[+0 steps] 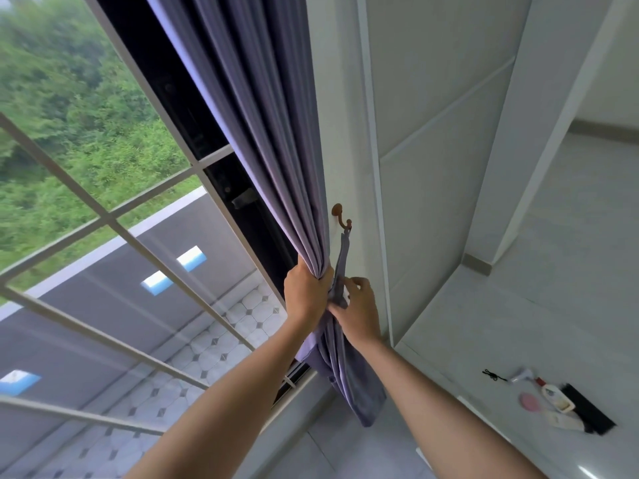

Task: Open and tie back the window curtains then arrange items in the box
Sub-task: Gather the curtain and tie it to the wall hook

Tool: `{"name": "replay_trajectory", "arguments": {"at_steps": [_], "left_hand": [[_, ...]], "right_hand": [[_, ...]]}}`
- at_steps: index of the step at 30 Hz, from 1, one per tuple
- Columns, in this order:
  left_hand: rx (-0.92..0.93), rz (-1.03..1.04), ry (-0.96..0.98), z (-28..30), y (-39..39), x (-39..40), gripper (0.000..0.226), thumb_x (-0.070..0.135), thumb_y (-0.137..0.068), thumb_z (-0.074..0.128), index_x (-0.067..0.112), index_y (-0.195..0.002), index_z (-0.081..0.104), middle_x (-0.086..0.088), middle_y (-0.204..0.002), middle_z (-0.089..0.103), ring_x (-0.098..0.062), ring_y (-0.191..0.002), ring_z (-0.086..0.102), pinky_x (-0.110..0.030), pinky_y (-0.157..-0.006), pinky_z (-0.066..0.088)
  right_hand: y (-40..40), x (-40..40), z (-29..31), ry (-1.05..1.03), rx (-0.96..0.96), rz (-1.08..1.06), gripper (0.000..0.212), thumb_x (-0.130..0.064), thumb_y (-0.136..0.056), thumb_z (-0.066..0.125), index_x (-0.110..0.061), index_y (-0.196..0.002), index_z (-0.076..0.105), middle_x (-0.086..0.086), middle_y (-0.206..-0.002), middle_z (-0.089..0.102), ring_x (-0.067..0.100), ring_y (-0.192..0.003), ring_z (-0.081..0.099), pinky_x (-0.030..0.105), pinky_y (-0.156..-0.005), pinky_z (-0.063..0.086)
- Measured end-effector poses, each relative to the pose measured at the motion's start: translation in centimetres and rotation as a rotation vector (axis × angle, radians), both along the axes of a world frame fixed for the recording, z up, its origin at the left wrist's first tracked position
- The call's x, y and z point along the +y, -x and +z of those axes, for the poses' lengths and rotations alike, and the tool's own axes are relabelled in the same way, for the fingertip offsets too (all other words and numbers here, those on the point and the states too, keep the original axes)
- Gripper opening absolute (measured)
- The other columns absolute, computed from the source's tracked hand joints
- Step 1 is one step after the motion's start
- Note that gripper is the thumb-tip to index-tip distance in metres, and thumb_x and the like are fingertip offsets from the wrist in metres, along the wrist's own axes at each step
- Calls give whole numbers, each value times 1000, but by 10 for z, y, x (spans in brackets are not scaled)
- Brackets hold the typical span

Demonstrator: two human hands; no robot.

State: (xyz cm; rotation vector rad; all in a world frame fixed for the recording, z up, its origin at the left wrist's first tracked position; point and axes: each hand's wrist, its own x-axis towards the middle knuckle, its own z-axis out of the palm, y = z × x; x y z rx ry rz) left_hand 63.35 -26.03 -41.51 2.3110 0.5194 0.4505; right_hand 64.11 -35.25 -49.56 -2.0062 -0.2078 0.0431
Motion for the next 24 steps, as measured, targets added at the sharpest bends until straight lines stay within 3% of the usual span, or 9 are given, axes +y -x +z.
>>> {"name": "replay_trajectory", "arguments": {"at_steps": [2,4,7,11,14,16,18,21,24], "left_hand": [[-10,0,20,2,3,-1,22,20,-84,62,0,-91,59,11,-65,49,-4,-55,45,-12,-50,32],[-17,3,20,4,5,-2,20,19,-85,62,0,-90,60,12,-64,48,-2,-55,45,-12,-49,32],[-23,-4,20,6,6,0,19,20,-85,63,1,-86,59,14,-63,47,-2,-55,44,-11,-46,34],[-13,-24,46,7,6,-2,16,17,-83,64,4,-78,57,8,-61,50,-5,-55,45,-12,-47,32],[-45,-87,57,7,9,-8,21,12,-82,64,7,-65,52,7,-55,50,-4,-50,47,-11,-45,37],[-59,-109,82,6,10,-10,29,9,-81,63,12,-57,46,8,-50,47,-4,-44,45,-13,-43,36],[-71,-106,111,6,6,-8,38,6,-79,62,17,-51,38,9,-46,42,-4,-42,40,-14,-42,32],[-53,-98,150,8,-1,-6,28,7,-78,62,8,-57,44,6,-51,45,-6,-46,40,-14,-42,34],[-54,-88,195,8,-7,-8,27,9,-78,65,14,-59,46,9,-53,49,-3,-45,46,-10,-43,36]], "right_hand": [[-4,0,-4,9,-33,35,53,-32,-82,70,-26,-131,53,1,-142,45,20,-123,50,31,-95,49],[-5,1,-5,-37,-1,106,64,-32,-83,70,-26,-141,43,0,-148,43,17,-129,48,33,-103,45],[-3,4,-8,-88,32,139,69,-33,-81,71,-31,-141,39,-6,-129,61,13,-114,60,31,-95,51],[-4,9,-5,-115,-5,135,66,-30,-80,73,-30,-138,42,-15,-116,64,-4,-100,60,16,-88,50],[-10,19,-6,-100,-62,55,31,-26,-83,67,-21,-113,56,-23,-85,61,-13,-78,57,10,-71,49],[-11,25,-4,-39,-88,-19,21,-30,-87,59,-21,-105,58,-24,-80,59,-9,-75,58,16,-71,52],[-12,27,-5,-16,-49,-42,27,-25,-89,60,-19,-114,59,-12,-92,68,2,-82,63,24,-79,55],[-17,25,-7,-16,13,-66,32,-20,-89,63,-16,-121,60,4,-99,72,19,-90,68,32,-84,55],[-22,22,-12,10,14,-105,25,-23,-89,62,-15,-113,64,7,-92,70,24,-85,66,35,-79,55]]}}
